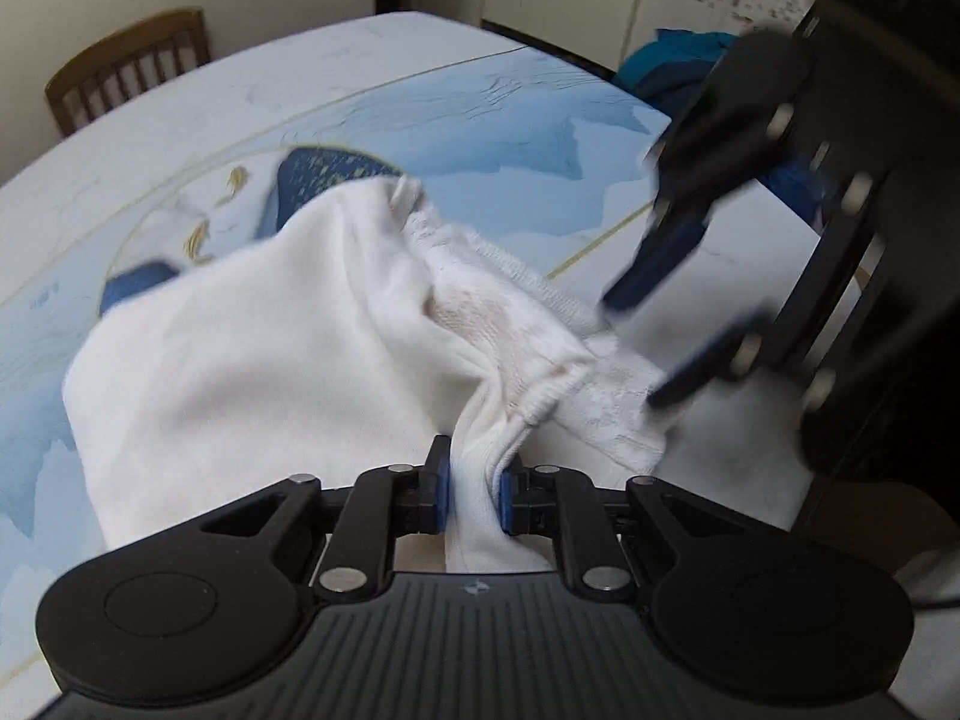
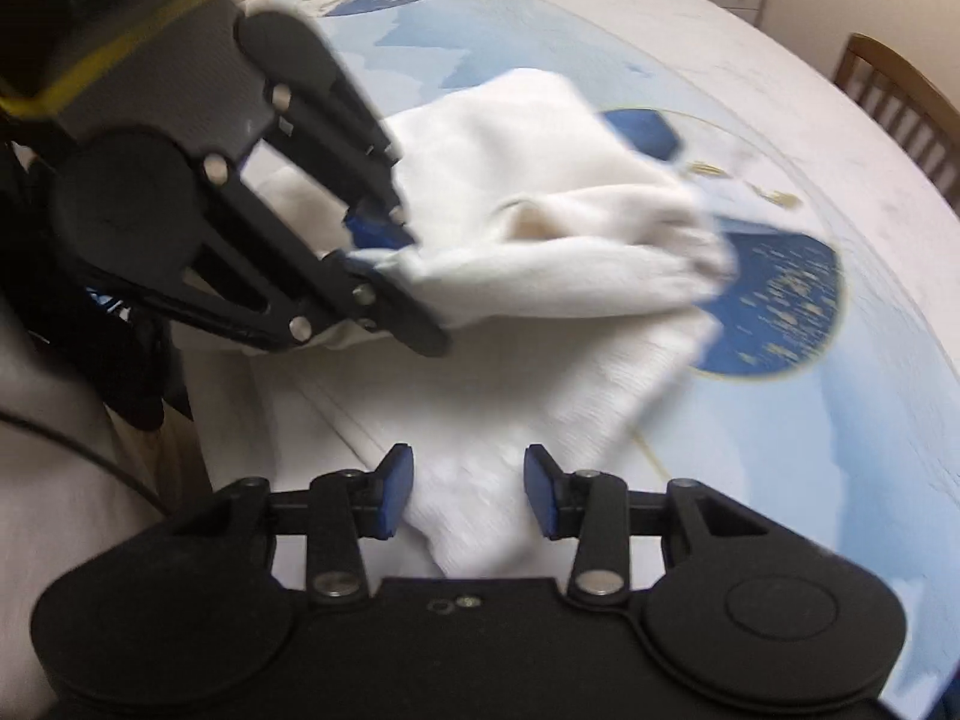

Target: Fold clothes

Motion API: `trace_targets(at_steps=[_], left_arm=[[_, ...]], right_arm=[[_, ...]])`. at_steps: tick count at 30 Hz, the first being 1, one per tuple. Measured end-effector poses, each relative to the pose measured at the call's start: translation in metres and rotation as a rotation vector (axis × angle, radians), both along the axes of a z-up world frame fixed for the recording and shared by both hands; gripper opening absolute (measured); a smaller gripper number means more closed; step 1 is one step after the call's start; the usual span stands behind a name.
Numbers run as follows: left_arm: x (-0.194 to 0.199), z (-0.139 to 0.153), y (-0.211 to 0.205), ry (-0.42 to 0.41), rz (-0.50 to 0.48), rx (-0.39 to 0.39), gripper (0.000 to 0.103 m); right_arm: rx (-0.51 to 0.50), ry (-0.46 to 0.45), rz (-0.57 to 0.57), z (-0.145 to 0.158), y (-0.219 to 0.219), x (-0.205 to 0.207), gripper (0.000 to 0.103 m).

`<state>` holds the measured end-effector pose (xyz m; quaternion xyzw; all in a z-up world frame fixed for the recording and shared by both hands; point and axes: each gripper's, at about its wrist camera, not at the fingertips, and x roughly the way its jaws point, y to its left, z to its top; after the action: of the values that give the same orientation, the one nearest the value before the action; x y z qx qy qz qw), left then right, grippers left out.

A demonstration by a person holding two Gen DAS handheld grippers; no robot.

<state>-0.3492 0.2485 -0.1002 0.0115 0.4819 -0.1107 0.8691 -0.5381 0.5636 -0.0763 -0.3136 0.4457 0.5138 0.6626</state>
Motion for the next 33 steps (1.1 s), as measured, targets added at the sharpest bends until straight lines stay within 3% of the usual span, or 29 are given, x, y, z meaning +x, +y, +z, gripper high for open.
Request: trace_targets(at_steps=[1, 2, 4, 6, 7, 10, 14, 17, 21, 27, 33], left_arm=[[0.001, -0.001, 0.000, 0.014, -0.008, -0.031, 0.031], [0.002, -0.002, 0.001, 0.028, -0.016, -0.061, 0.050], [-0.001, 0.002, -0.001, 0.056, -0.065, -0.136, 0.065], [-0.006, 0.011, -0.003, 0.075, -0.135, -0.166, 0.065], [-0.010, 0.016, -0.003, 0.073, -0.146, -0.145, 0.065], [-0.024, 0.030, 0.017, 0.053, -0.126, -0.122, 0.065], [-0.038, 0.038, 0.055, 0.043, -0.006, -0.093, 0.065], [-0.044, 0.033, 0.073, 0.055, 0.053, -0.081, 0.065], [-0.037, 0.020, 0.080, 0.067, 0.055, -0.053, 0.065], [-0.033, 0.007, 0.090, 0.089, 0.077, -0.104, 0.067], [-0.034, 0.002, 0.088, 0.104, 0.082, -0.111, 0.068]], right_arm=[[-0.005, -0.008, -0.007, 0.006, -0.004, 0.003, 0.103], [-0.008, -0.030, -0.010, 0.013, -0.005, 0.006, 0.103], [0.007, -0.059, -0.010, 0.027, -0.002, 0.013, 0.103], [0.039, -0.085, -0.003, 0.040, 0.004, 0.018, 0.103], [0.055, -0.098, 0.000, 0.046, 0.007, 0.021, 0.103], [0.089, -0.140, 0.041, 0.058, 0.026, 0.022, 0.103], [0.107, -0.151, 0.115, 0.056, 0.062, 0.017, 0.103], [0.075, -0.168, 0.151, 0.048, 0.079, 0.015, 0.103], [-0.024, -0.168, 0.148, 0.019, 0.089, 0.036, 0.103], [-0.117, -0.159, 0.174, -0.020, 0.090, 0.044, 0.103], [-0.097, -0.111, 0.154, -0.031, 0.088, 0.053, 0.103]])
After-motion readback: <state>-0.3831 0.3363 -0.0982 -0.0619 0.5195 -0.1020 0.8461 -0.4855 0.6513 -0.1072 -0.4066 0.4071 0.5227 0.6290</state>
